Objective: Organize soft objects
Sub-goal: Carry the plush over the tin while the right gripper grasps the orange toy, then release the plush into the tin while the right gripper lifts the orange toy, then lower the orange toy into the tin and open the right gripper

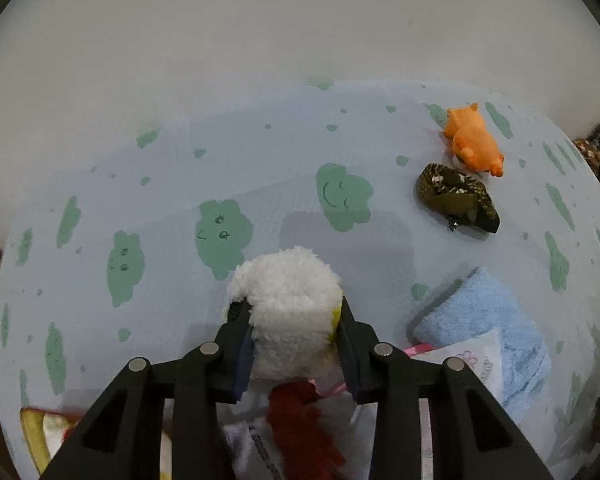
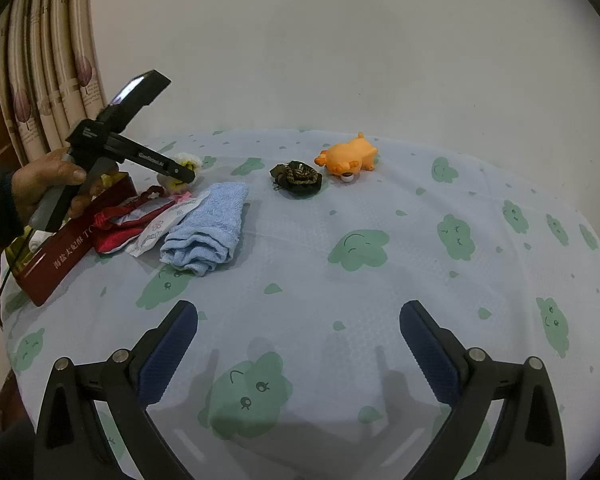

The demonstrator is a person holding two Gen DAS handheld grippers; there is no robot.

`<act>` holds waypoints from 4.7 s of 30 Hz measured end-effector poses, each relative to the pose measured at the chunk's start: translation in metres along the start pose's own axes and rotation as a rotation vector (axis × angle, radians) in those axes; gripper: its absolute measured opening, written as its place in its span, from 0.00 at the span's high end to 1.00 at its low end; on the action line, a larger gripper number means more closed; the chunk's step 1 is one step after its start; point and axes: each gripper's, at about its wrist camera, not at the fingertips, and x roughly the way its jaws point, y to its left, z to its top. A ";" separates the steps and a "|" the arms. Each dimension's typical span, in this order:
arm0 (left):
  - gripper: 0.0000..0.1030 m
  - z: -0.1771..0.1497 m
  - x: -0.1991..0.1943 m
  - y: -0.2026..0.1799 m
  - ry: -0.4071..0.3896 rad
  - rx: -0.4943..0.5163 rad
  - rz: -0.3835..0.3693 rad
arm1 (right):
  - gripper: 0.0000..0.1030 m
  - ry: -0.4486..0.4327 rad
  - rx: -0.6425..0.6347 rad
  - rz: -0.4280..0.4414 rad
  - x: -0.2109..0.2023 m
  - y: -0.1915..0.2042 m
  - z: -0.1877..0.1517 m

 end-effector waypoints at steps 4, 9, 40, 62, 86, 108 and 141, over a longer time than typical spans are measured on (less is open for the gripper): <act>0.65 -0.004 -0.029 -0.014 -0.061 -0.020 0.033 | 0.02 0.003 0.007 -0.002 0.000 -0.001 0.000; 0.65 -0.022 -0.080 -0.023 -0.135 -0.101 -0.004 | 0.02 -0.004 0.046 -0.007 0.000 -0.008 0.000; 0.64 -0.163 -0.180 0.030 -0.180 -0.366 0.035 | 0.10 0.315 0.416 -0.051 0.197 -0.078 0.177; 0.64 -0.208 -0.191 0.074 -0.181 -0.484 0.055 | 0.60 0.205 0.412 0.054 0.105 -0.083 0.139; 0.53 -0.142 -0.092 0.101 -0.086 -0.305 0.161 | 0.60 0.190 0.436 0.289 -0.003 0.004 0.061; 0.34 -0.169 -0.159 0.119 -0.176 -0.378 0.199 | 0.59 0.182 0.132 0.499 0.016 0.152 0.127; 0.34 -0.317 -0.233 0.072 -0.225 -0.475 0.232 | 0.56 0.403 -0.070 0.459 0.139 0.316 0.110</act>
